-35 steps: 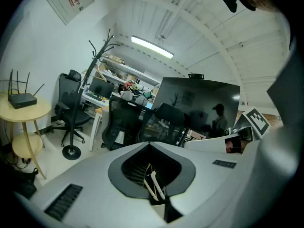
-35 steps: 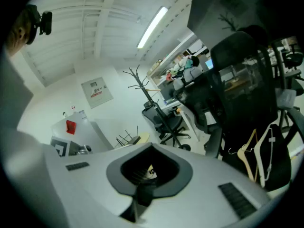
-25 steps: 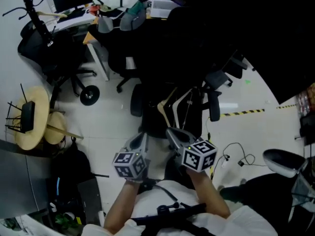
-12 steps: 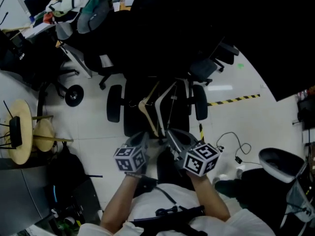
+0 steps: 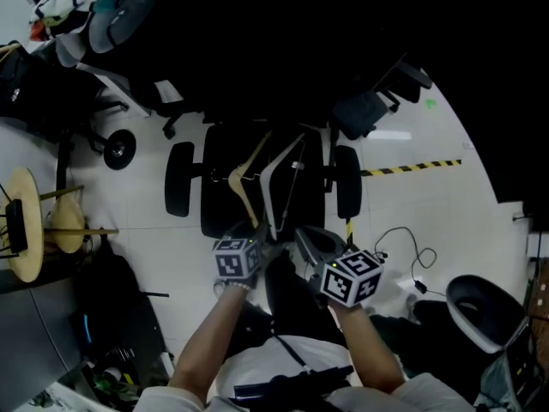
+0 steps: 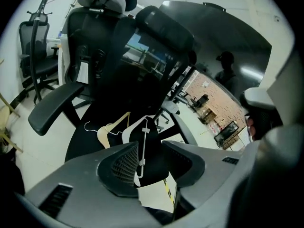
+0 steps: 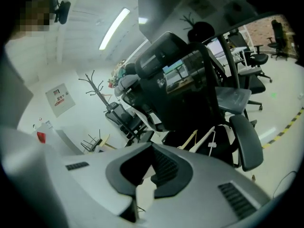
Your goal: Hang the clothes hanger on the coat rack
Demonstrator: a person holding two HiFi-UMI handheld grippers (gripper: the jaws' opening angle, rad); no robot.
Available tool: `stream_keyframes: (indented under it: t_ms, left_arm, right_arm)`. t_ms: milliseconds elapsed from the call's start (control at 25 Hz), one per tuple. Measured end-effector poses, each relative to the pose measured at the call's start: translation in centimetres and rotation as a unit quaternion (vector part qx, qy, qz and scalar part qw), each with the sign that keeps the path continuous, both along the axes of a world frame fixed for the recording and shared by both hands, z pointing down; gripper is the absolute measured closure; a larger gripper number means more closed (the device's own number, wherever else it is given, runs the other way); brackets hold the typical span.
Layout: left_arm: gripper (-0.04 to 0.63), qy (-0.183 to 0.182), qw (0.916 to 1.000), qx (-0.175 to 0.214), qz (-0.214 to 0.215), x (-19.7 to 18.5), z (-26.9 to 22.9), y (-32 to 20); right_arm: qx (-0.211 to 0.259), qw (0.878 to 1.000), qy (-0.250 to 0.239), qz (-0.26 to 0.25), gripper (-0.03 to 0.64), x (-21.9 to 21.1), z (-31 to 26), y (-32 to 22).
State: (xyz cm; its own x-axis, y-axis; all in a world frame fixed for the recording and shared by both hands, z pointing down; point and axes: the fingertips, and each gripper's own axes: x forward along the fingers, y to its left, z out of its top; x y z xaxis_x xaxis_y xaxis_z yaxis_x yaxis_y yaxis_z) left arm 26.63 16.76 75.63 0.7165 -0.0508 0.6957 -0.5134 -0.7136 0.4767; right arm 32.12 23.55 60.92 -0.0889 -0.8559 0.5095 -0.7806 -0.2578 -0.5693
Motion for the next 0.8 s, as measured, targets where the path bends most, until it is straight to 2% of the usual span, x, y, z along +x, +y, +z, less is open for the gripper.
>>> stream_keyframes:
  t_ms: [240, 360, 520, 600, 800]
  left_arm:
    - [0.44, -0.048, 0.9987, -0.009, -0.013, 3.0, 6.8, -1.3]
    - [0.408, -0.07, 0.9972, -0.014, -0.022, 4.1, 10.1, -2.3]
    - [0.373, -0.099, 0.9947, -0.001, -0.026, 5.8, 14.3, -3.7]
    - [0.373, -0.118, 0.9925, 0.0, -0.029, 6.3, 16.5, -4.2]
    - [0.373, -0.142, 0.9891, -0.022, -0.034, 7.9, 21.0, -4.1]
  right_arm:
    - [-0.012, 1.0, -0.012, -0.022, 0.609, 3.2, 3.5, -1.9]
    - [-0.018, 0.999, -0.02, -0.03, 0.609, 4.3, 5.4, -2.6]
    - [-0.03, 0.998, -0.024, -0.043, 0.609, 5.5, 7.9, -3.3]
    - [-0.034, 0.998, -0.029, -0.046, 0.609, 6.1, 9.1, -3.5]
    - [-0.041, 0.997, -0.04, -0.05, 0.609, 7.6, 11.4, -3.7]
